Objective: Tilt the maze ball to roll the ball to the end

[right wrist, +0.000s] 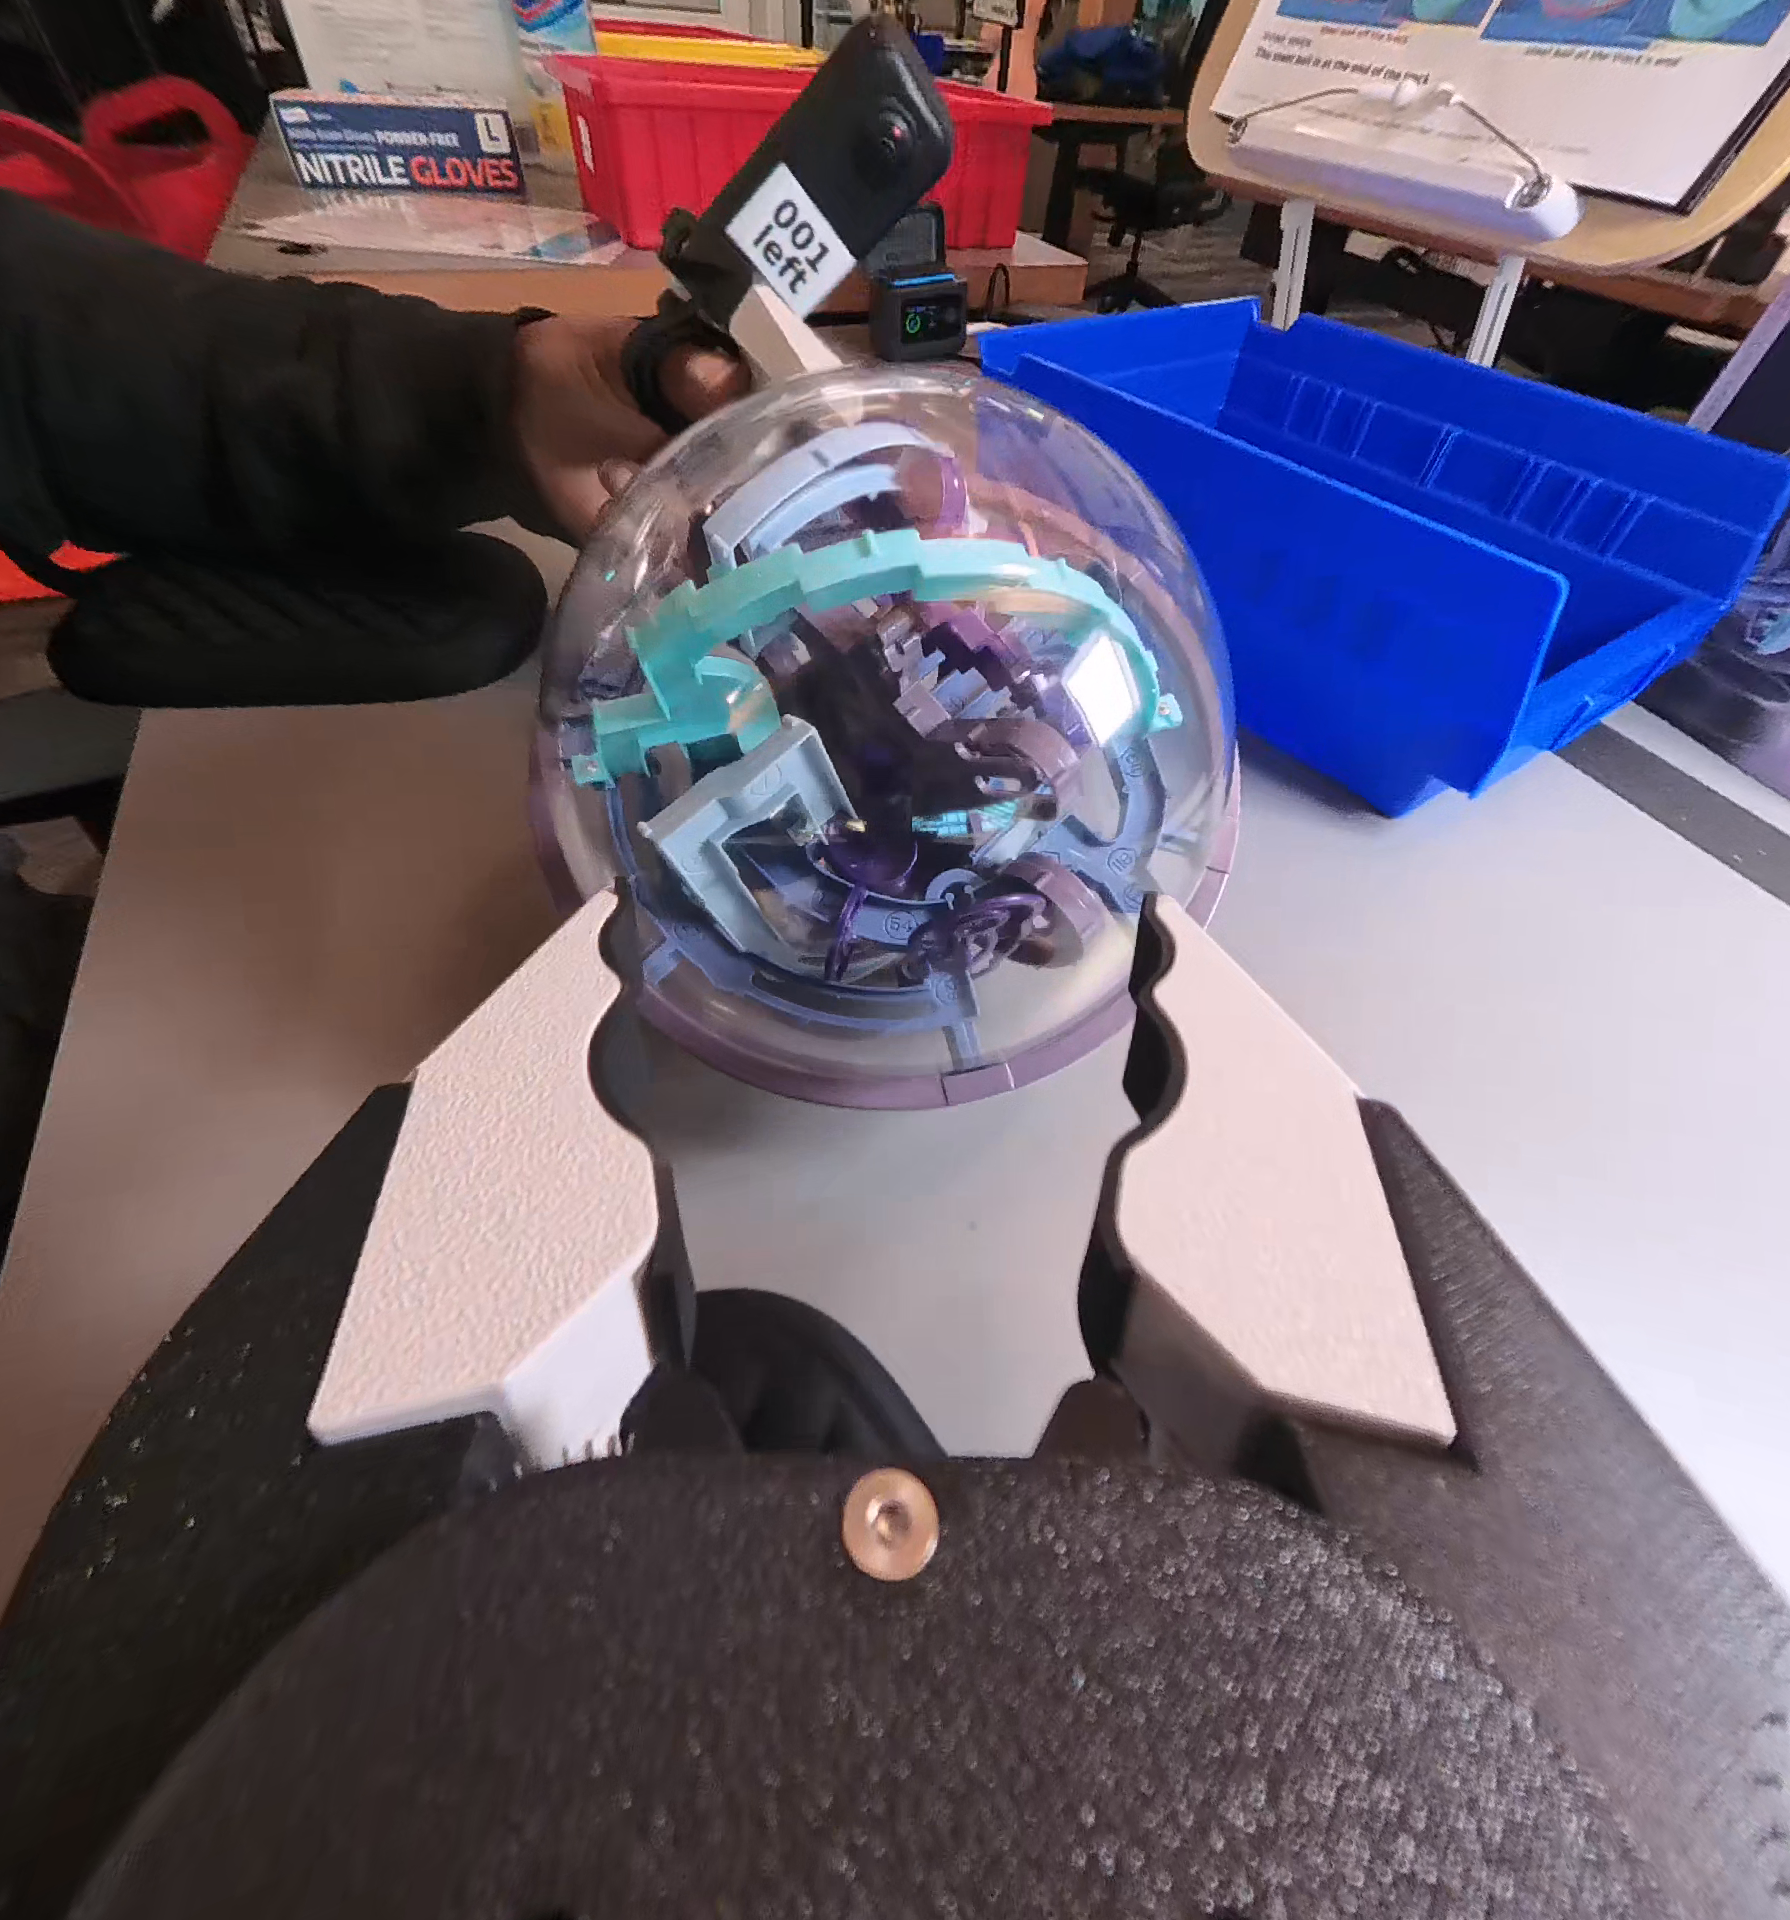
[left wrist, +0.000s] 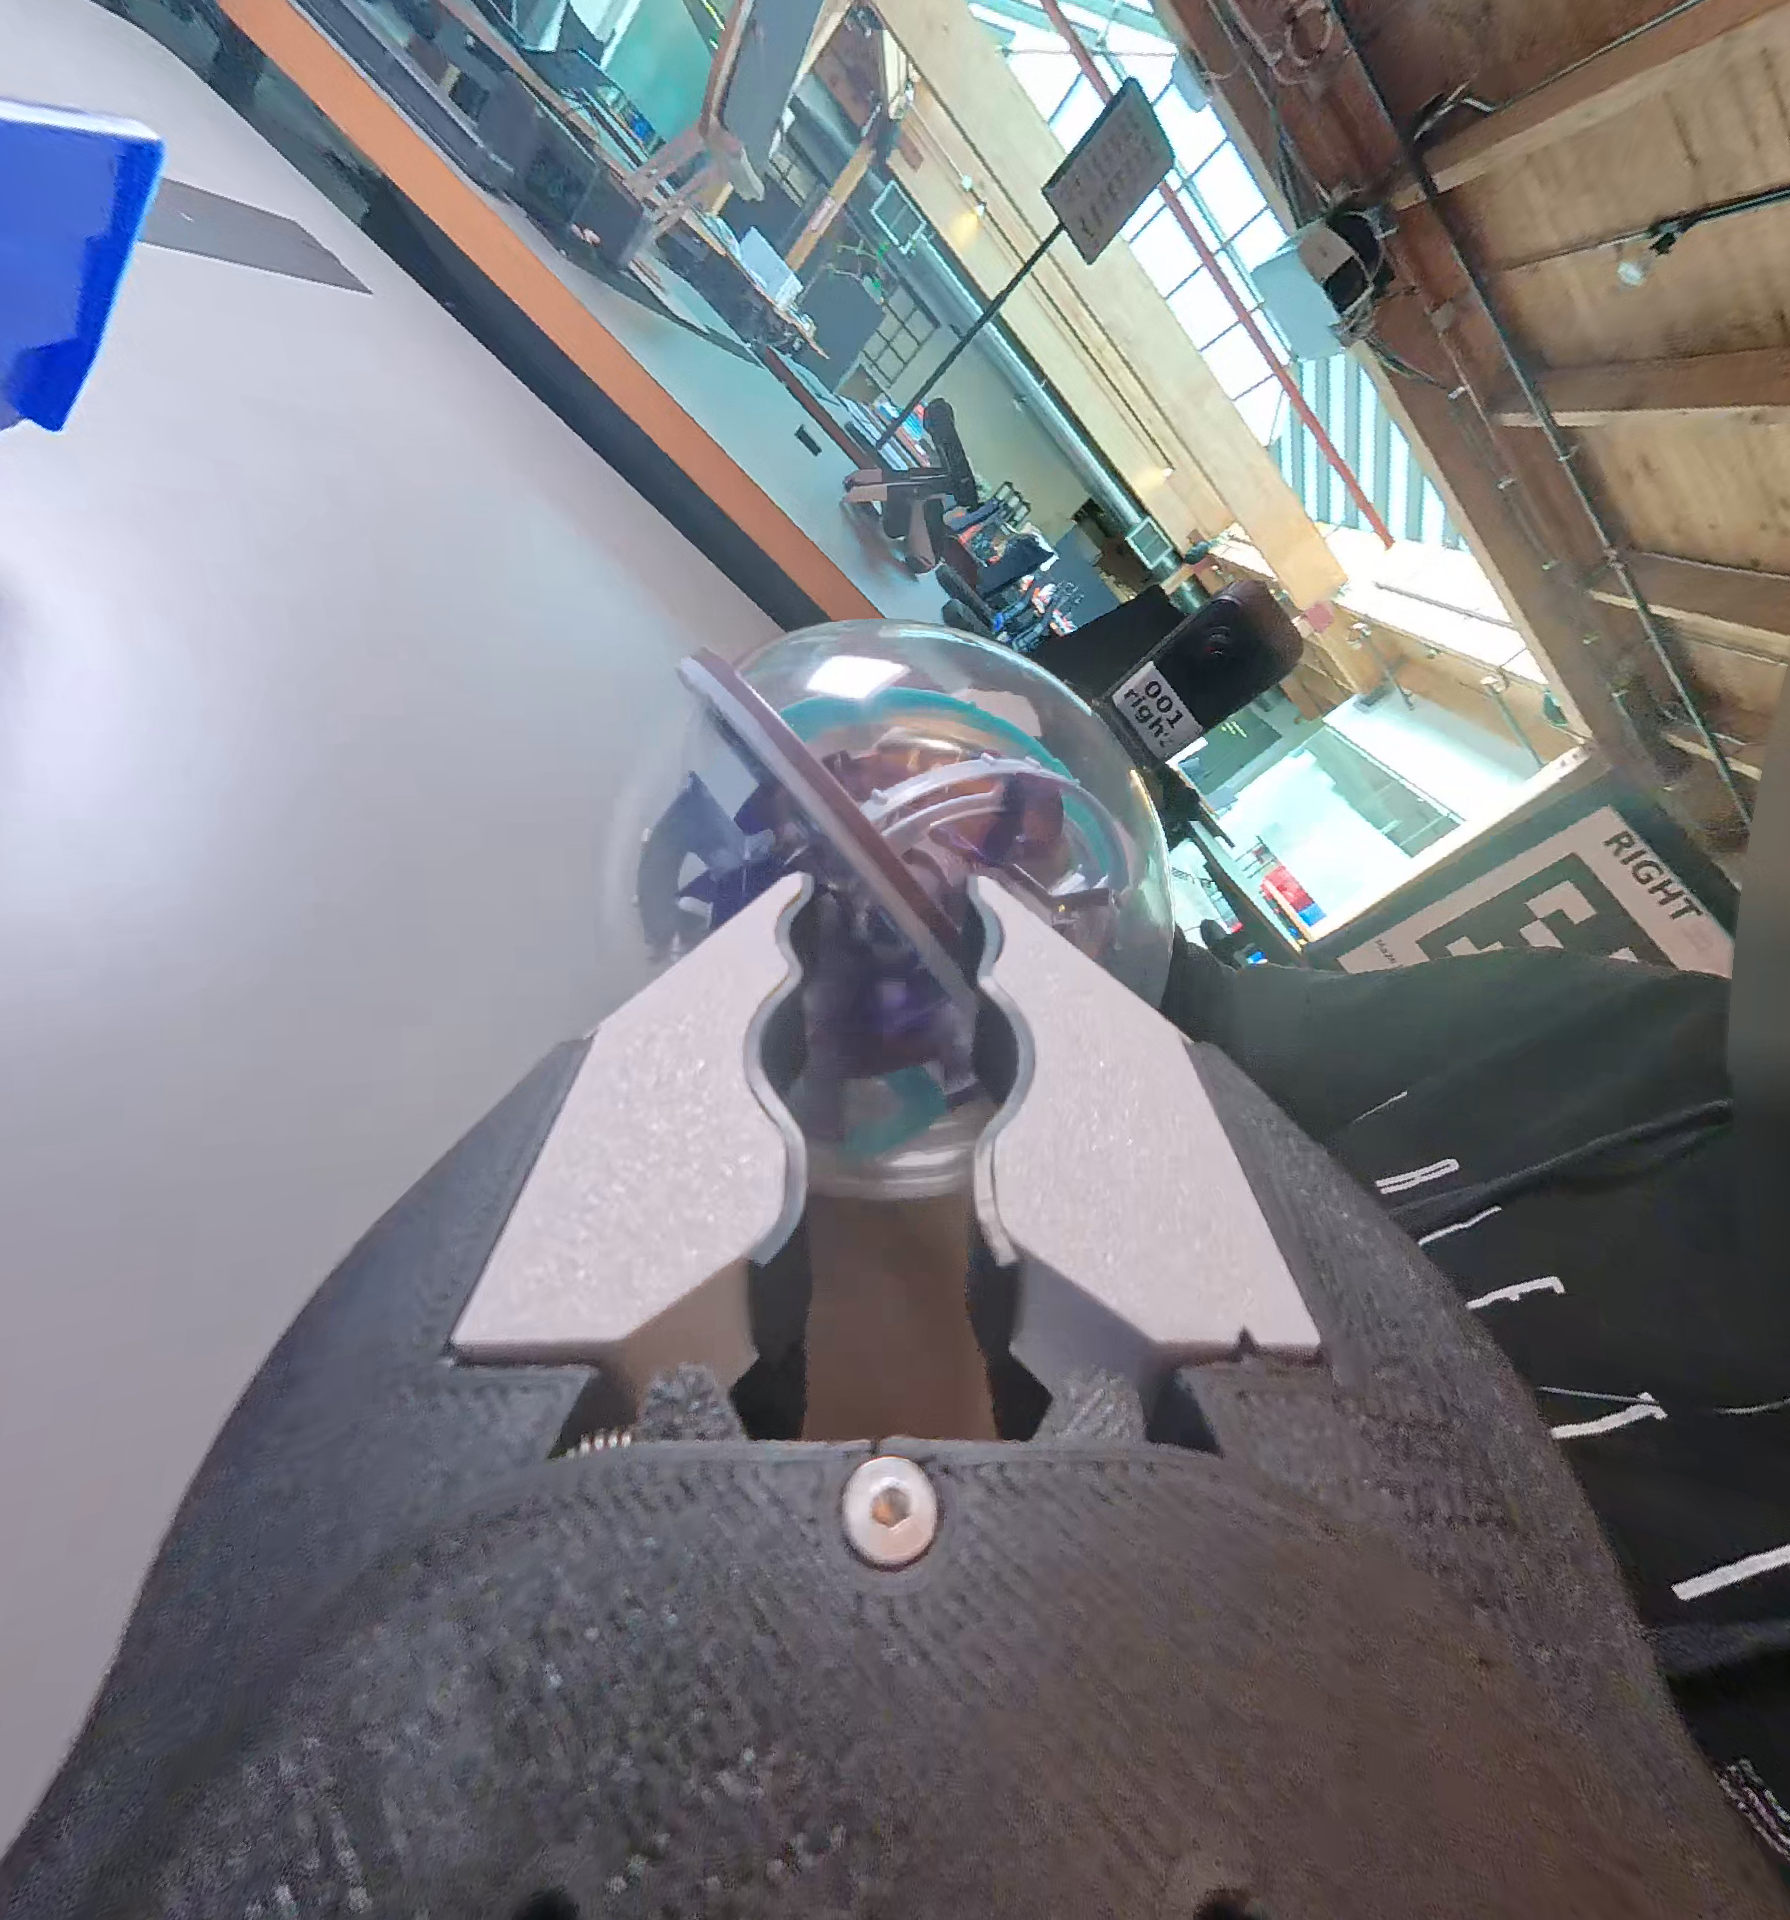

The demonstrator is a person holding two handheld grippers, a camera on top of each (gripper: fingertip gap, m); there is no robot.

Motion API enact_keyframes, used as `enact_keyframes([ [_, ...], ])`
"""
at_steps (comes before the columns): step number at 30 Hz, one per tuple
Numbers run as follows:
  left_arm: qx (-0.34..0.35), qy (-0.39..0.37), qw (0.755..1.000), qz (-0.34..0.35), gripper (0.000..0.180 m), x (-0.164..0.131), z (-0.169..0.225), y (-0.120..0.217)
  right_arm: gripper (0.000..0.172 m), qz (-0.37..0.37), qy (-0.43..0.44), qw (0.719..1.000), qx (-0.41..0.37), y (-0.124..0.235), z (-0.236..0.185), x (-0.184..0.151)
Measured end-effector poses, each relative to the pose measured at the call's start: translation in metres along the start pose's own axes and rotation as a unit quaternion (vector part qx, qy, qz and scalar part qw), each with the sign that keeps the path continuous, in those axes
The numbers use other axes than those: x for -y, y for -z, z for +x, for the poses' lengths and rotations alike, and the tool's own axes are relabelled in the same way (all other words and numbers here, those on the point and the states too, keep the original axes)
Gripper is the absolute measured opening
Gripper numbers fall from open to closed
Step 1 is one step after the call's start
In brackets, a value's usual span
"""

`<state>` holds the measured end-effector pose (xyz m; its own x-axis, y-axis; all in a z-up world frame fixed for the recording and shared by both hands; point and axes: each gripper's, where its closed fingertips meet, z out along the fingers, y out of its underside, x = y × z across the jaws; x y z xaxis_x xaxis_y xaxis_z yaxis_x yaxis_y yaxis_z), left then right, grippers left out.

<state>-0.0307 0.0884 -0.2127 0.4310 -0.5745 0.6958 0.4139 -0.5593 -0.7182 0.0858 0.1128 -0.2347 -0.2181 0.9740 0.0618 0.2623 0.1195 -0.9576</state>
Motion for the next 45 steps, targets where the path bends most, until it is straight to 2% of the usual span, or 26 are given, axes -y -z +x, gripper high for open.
enact_keyframes([
  [1, 0.007, -0.005, 1.000, 0.002, 0.014, 0.000, 0.001, 0.003, 0.092, 0.003, 0.000, 1.000, -0.002, -0.001, 0.000, 0.002],
  [6, 0.041, -0.013, 0.999, 0.006, 0.011, -0.005, -0.001, 0.013, 0.089, 0.017, -0.006, 1.000, 0.005, -0.004, -0.004, 0.011],
  [10, 0.064, -0.010, 0.998, 0.017, 0.009, -0.009, -0.003, 0.021, 0.079, 0.045, -0.075, 0.996, 0.034, 0.009, 0.001, 0.016],
  [12, 0.063, 0.000, 0.998, 0.013, 0.012, -0.015, 0.000, 0.025, 0.071, 0.024, -0.137, 0.989, 0.043, 0.015, 0.013, 0.003],
  [14, 0.058, 0.013, 0.998, 0.008, 0.017, -0.022, 0.002, 0.028, 0.060, 0.000, -0.208, 0.974, 0.086, 0.016, 0.010, -0.009],
  [16, 0.041, 0.023, 0.999, 0.014, 0.015, -0.025, 0.007, 0.028, 0.047, -0.007, -0.259, 0.956, 0.135, 0.011, 0.000, -0.012],
  [18, 0.029, 0.022, 0.999, 0.016, 0.007, -0.026, 0.010, 0.026, 0.037, -0.010, -0.274, 0.949, 0.154, 0.006, -0.004, -0.013],
  [21, 0.039, 0.013, 0.999, 0.018, 0.007, -0.024, 0.007, 0.028, 0.020, -0.012, -0.288, 0.941, 0.179, 0.005, -0.006, -0.013],
  [25, 0.034, 0.016, 0.999, 0.026, 0.006, -0.024, 0.007, 0.028, 0.008, -0.011, -0.304, 0.934, 0.186, 0.003, -0.006, -0.014],
  [30, 0.016, 0.014, 0.999, 0.028, 0.006, -0.026, 0.012, 0.027, 0.006, -0.012, -0.326, 0.926, 0.188, 0.003, -0.003, -0.016],
  [36, -0.014, 0.015, 1.000, -0.011, 0.019, -0.043, 0.024, 0.032, 0.006, -0.009, -0.338, 0.924, 0.179, 0.002, 0.002, -0.018],
  [38, -0.004, 0.003, 1.000, -0.024, 0.008, -0.052, 0.023, 0.033, 0.006, -0.008, -0.336, 0.925, 0.177, 0.002, 0.002, -0.018],
  [45, -0.007, -0.007, 1.000, -0.013, 0.006, -0.053, 0.021, 0.037, 0.006, -0.006, -0.316, 0.935, 0.163, 0.000, -0.004, -0.015],
])
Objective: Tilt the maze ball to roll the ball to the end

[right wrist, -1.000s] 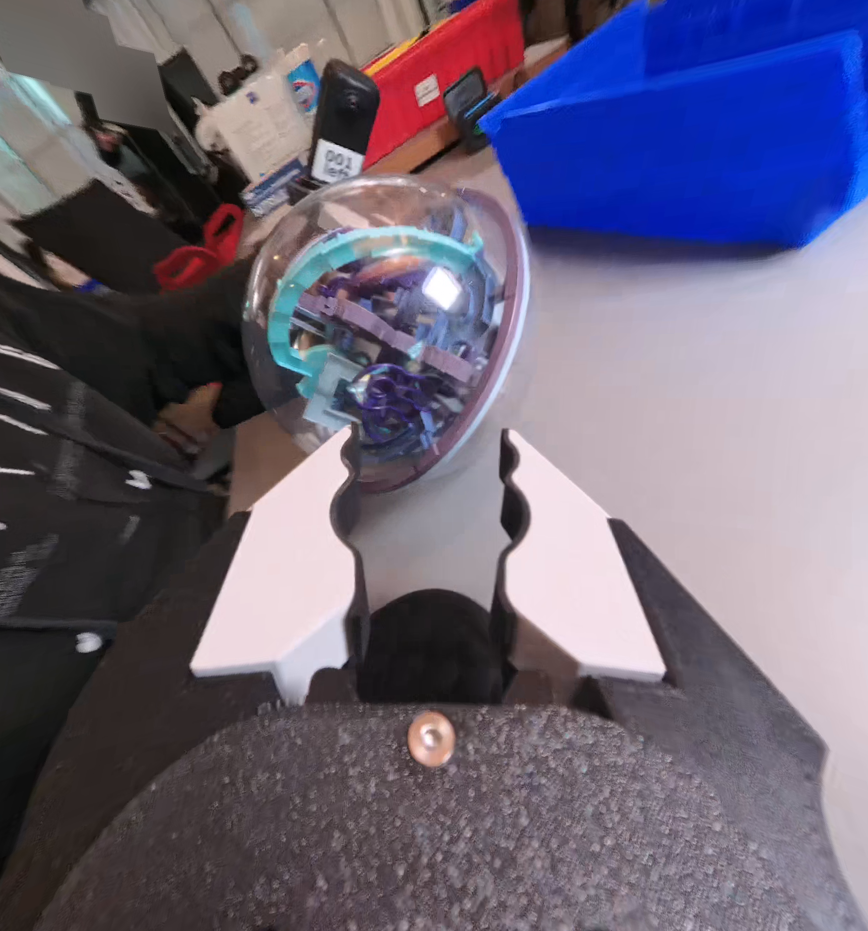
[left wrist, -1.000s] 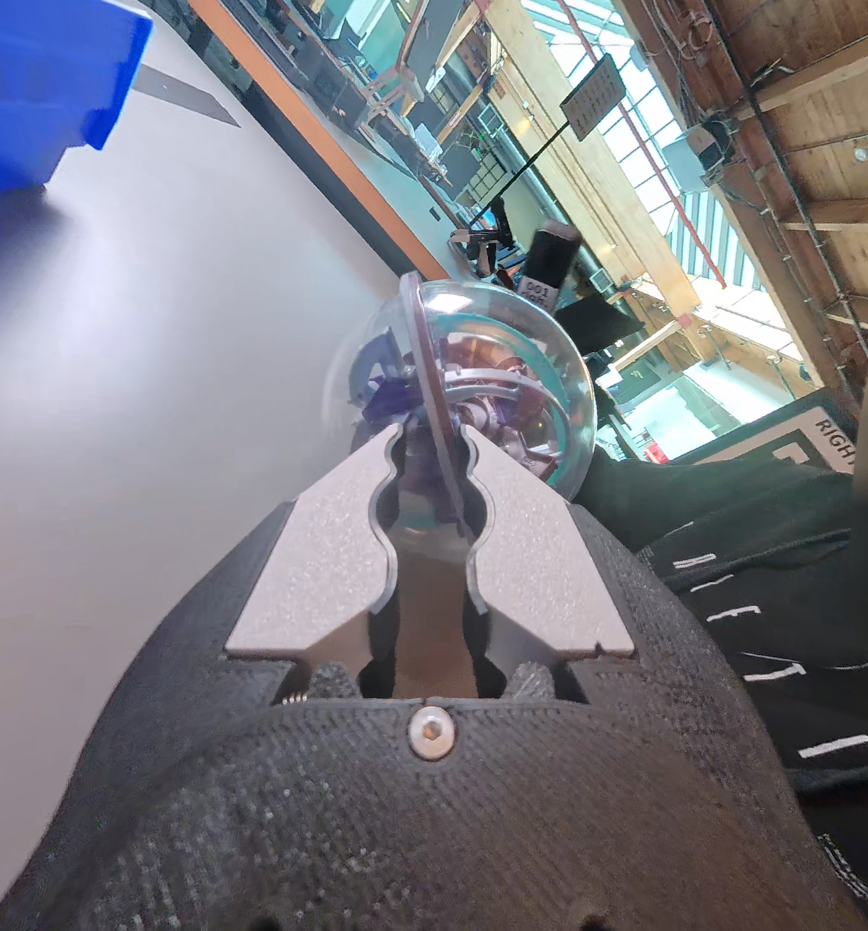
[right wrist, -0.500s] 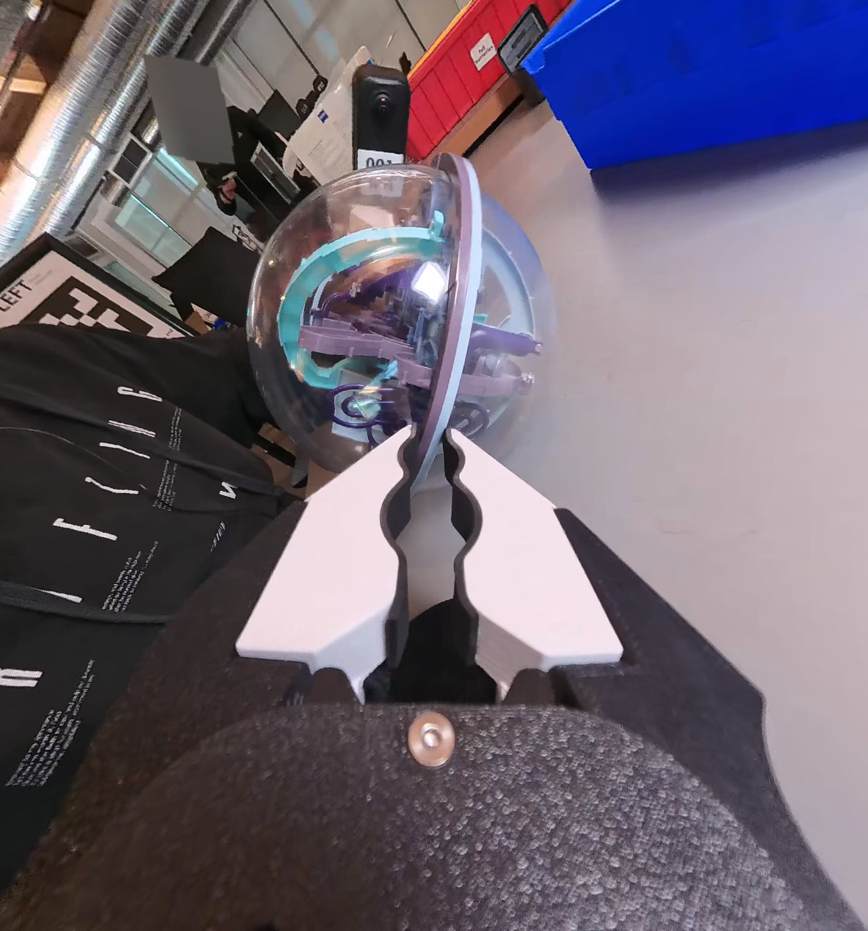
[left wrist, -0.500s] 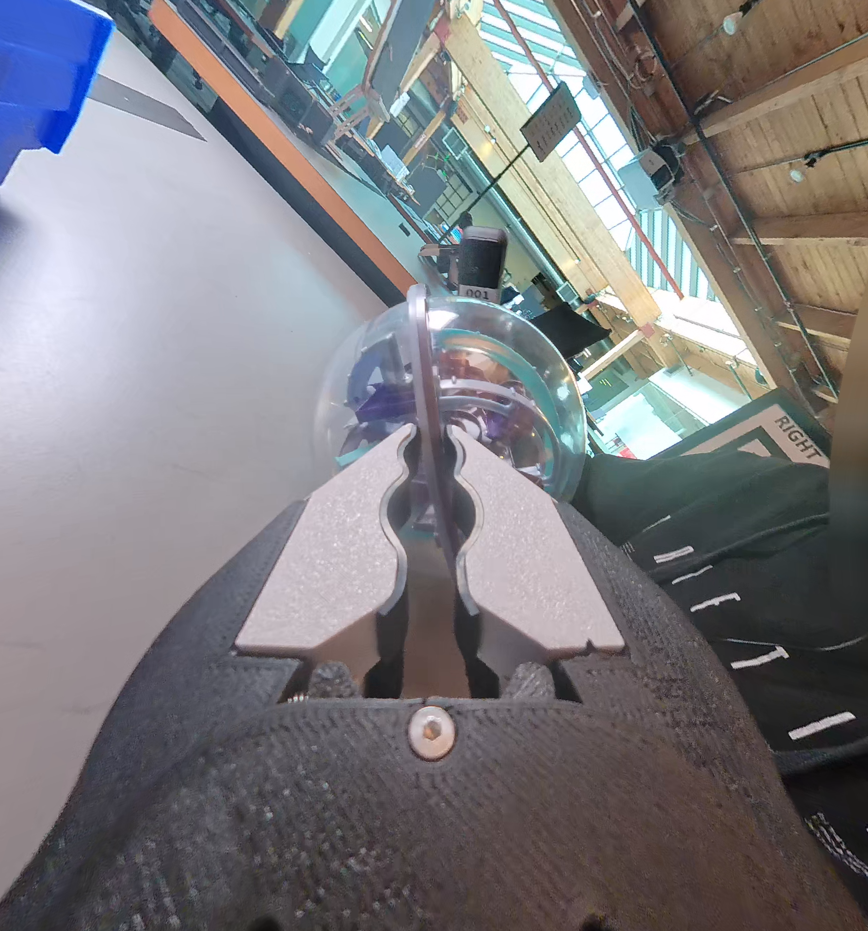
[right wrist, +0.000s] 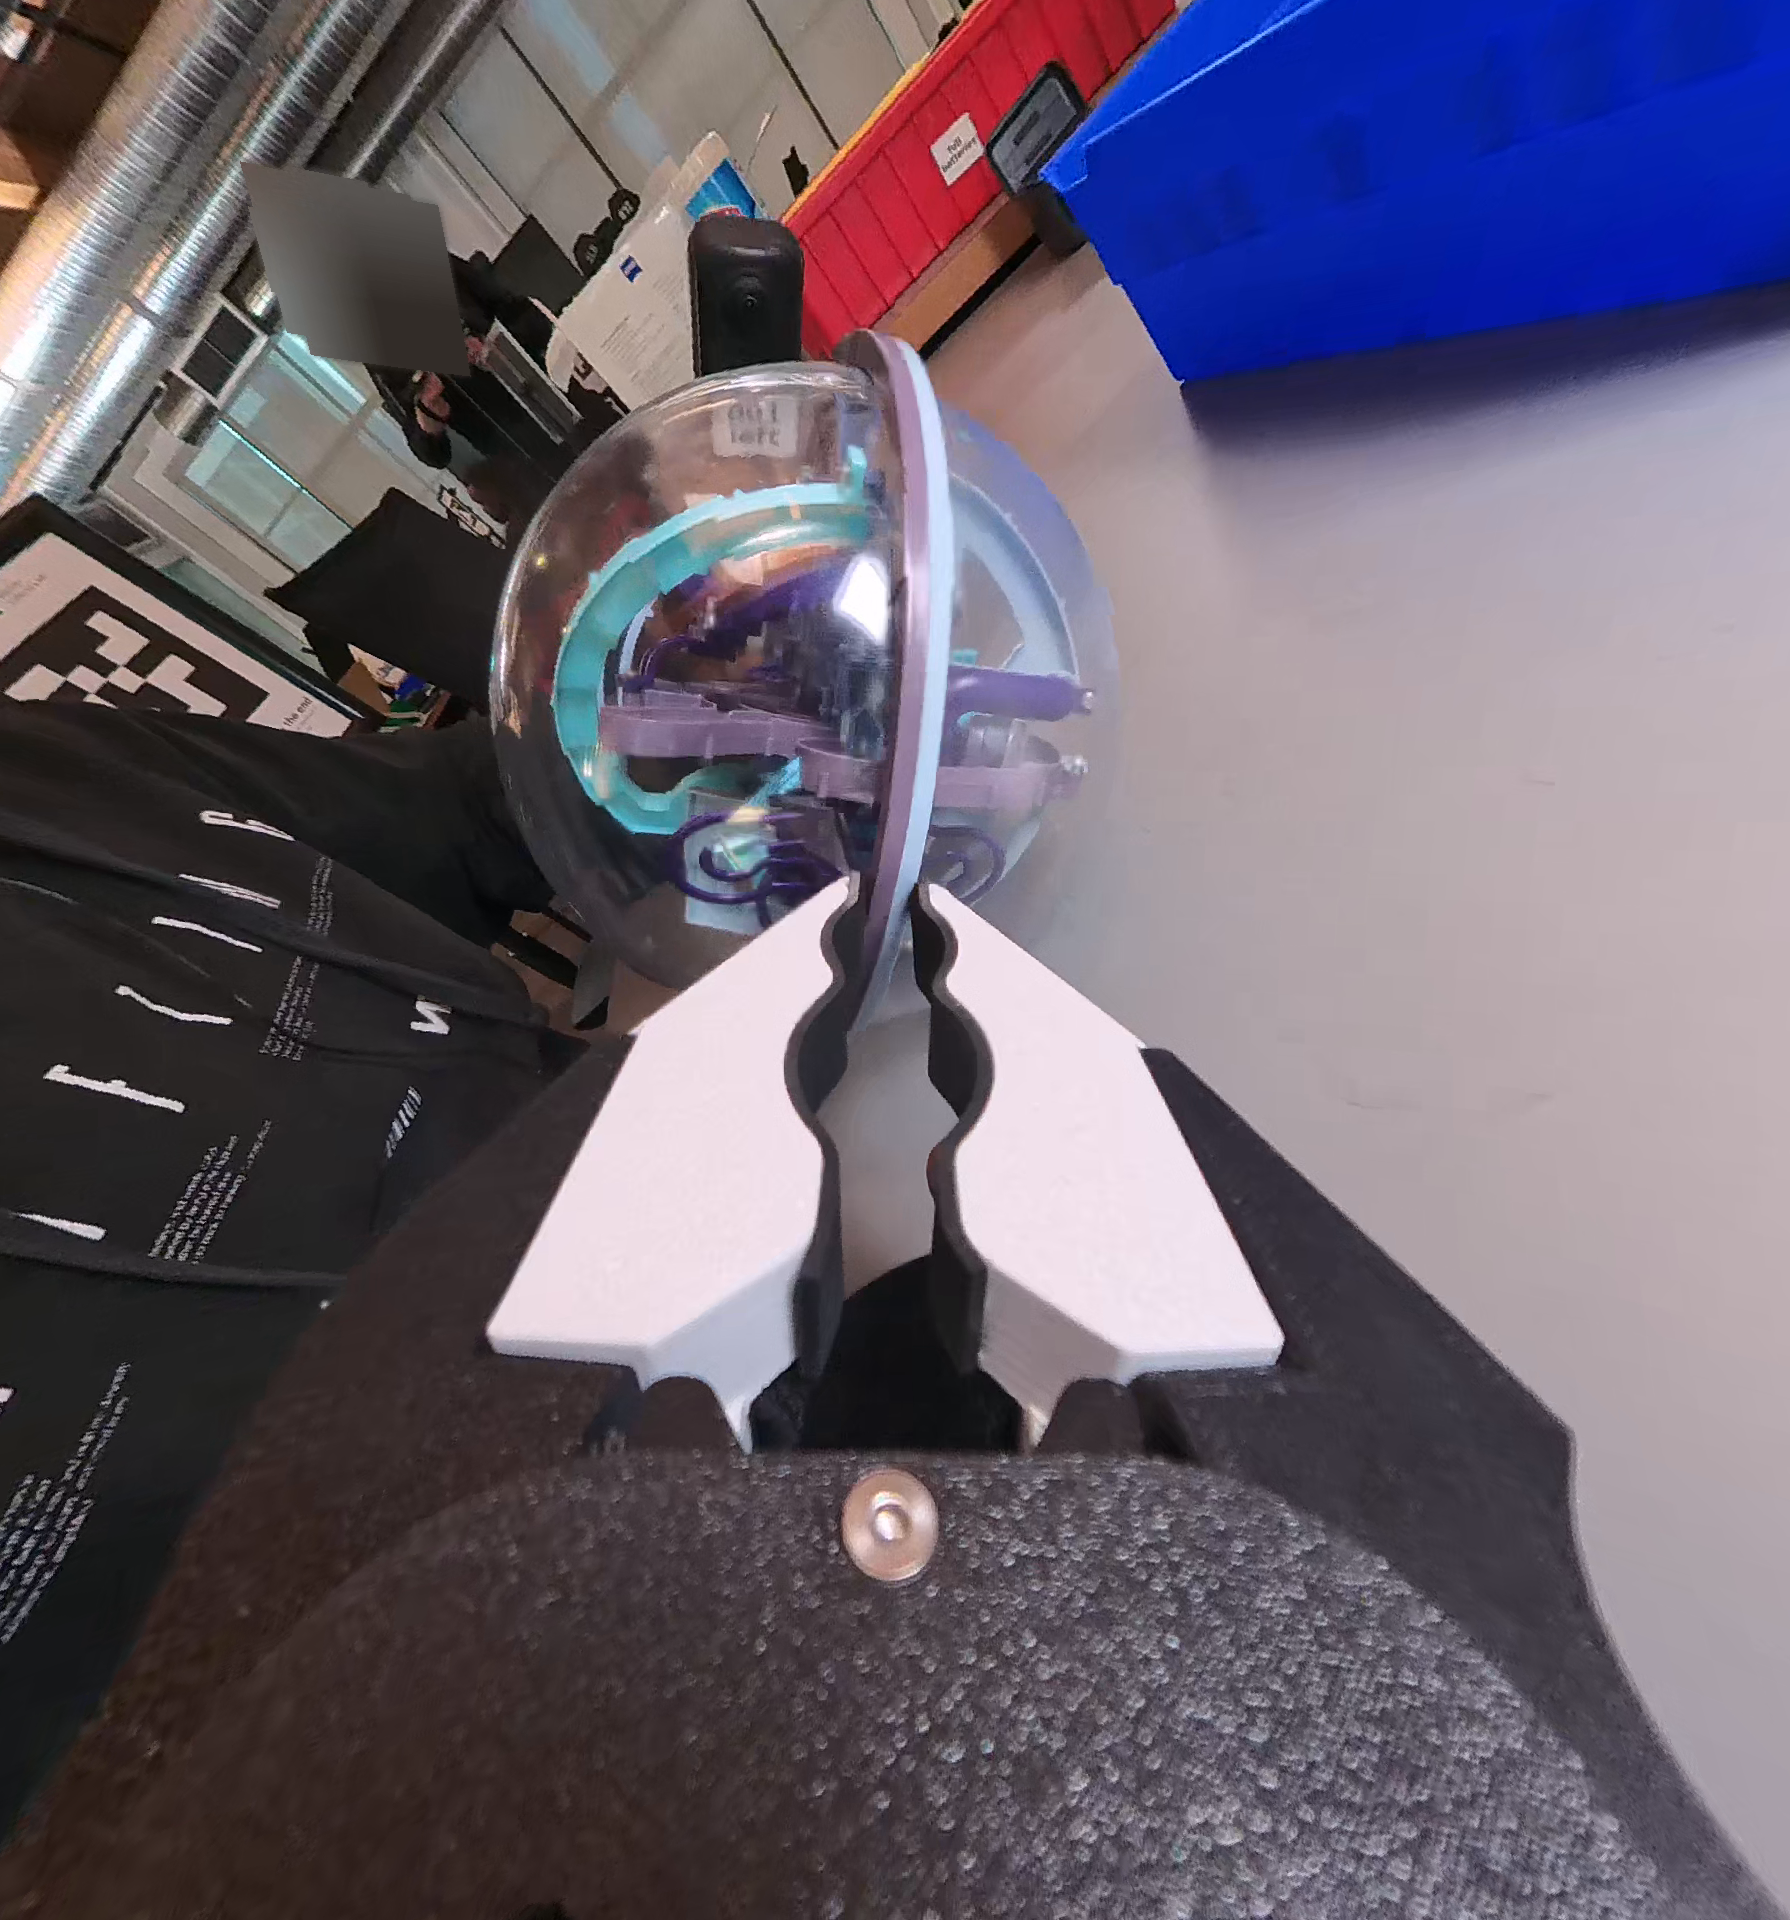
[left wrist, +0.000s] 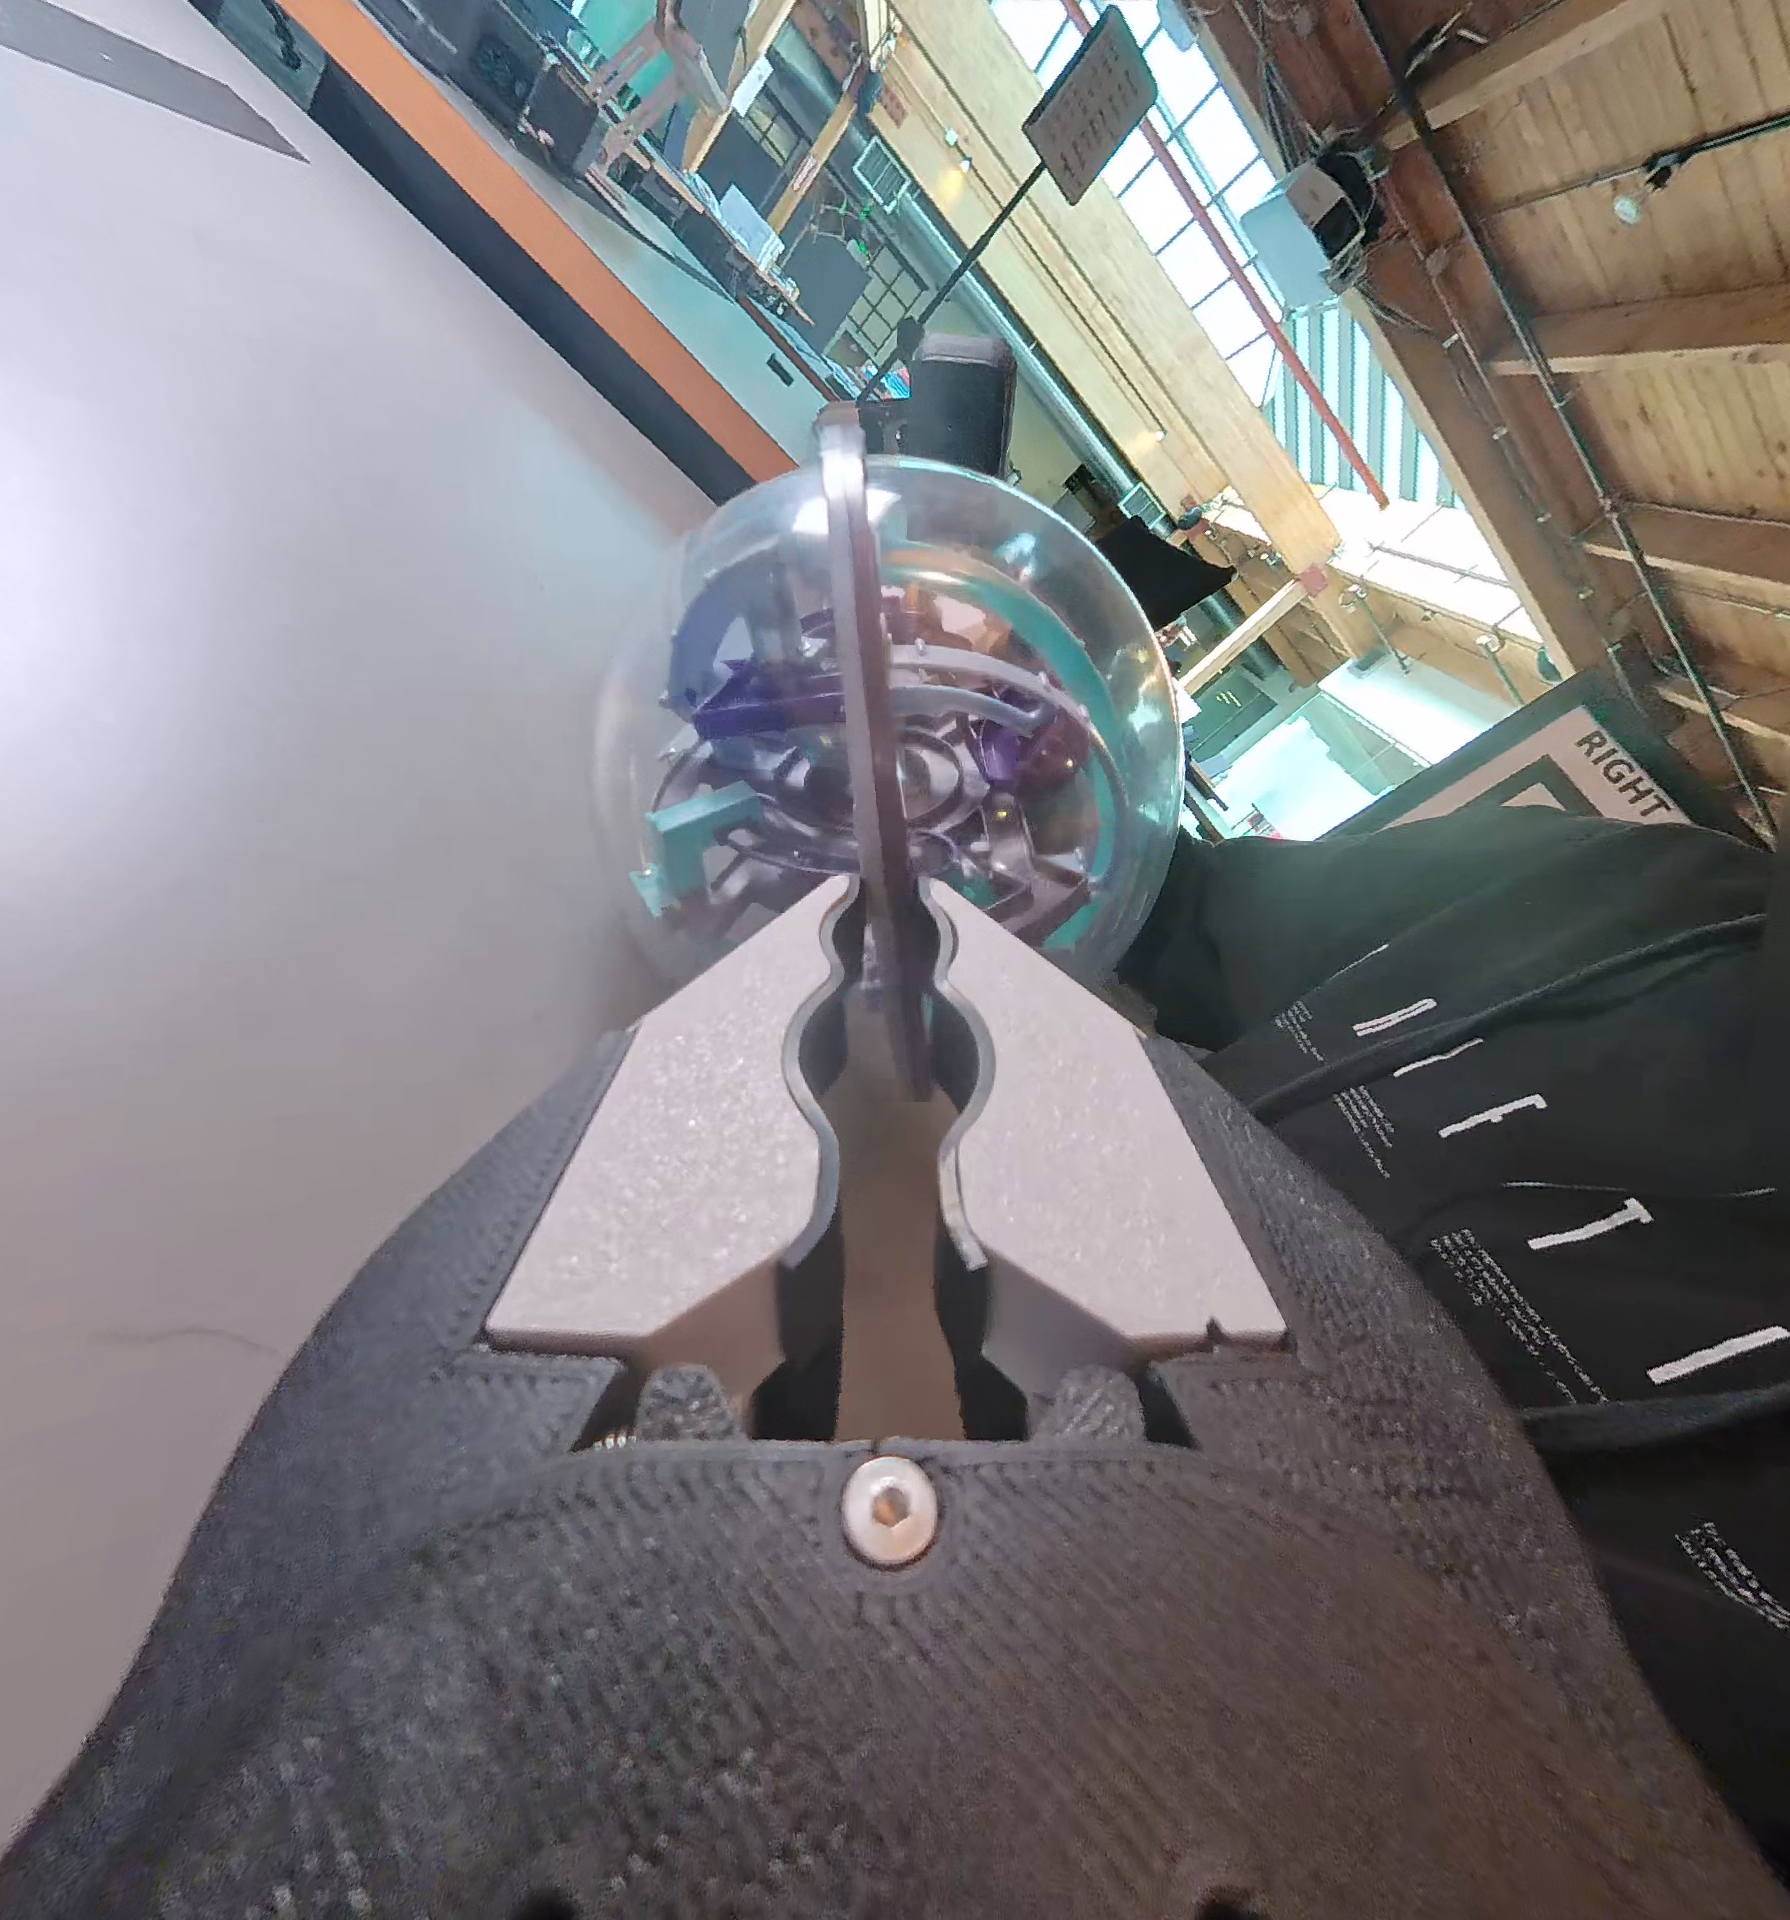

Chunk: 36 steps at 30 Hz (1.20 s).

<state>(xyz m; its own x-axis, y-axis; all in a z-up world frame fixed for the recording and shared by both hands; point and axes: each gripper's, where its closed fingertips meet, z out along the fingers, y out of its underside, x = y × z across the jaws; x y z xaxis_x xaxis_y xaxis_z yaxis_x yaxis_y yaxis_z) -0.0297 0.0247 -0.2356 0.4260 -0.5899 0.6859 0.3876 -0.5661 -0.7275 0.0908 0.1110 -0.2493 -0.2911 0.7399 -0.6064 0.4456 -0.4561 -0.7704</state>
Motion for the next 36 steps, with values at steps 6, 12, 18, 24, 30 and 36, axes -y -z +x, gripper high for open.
enact_keyframes([
  [6, 0.012, -0.018, 1.000, 0.007, 0.005, 0.003, -0.002, 0.005, 0.005, 0.011, 0.030, 0.999, -0.023, -0.005, -0.003, 0.000],
  [12, 0.008, -0.040, 0.999, 0.030, 0.005, 0.019, 0.010, 0.011, 0.005, 0.054, 0.047, 0.997, -0.015, -0.006, -0.018, 0.021],
  [18, 0.001, -0.120, 0.990, 0.080, 0.005, 0.073, 0.042, 0.022, 0.005, 0.095, 0.141, 0.985, -0.021, -0.002, -0.051, 0.086],
  [24, -0.005, -0.252, 0.958, 0.138, 0.005, 0.163, 0.109, 0.036, 0.005, 0.131, 0.275, 0.952, -0.031, 0.004, -0.101, 0.176],
  [30, -0.012, -0.385, 0.902, 0.196, 0.005, 0.236, 0.191, 0.047, 0.006, 0.186, 0.366, 0.912, 0.000, 0.010, -0.149, 0.249],
  [36, -0.013, -0.439, 0.866, 0.238, 0.005, 0.237, 0.209, 0.047, 0.005, 0.230, 0.406, 0.884, 0.016, 0.015, -0.162, 0.265],
])
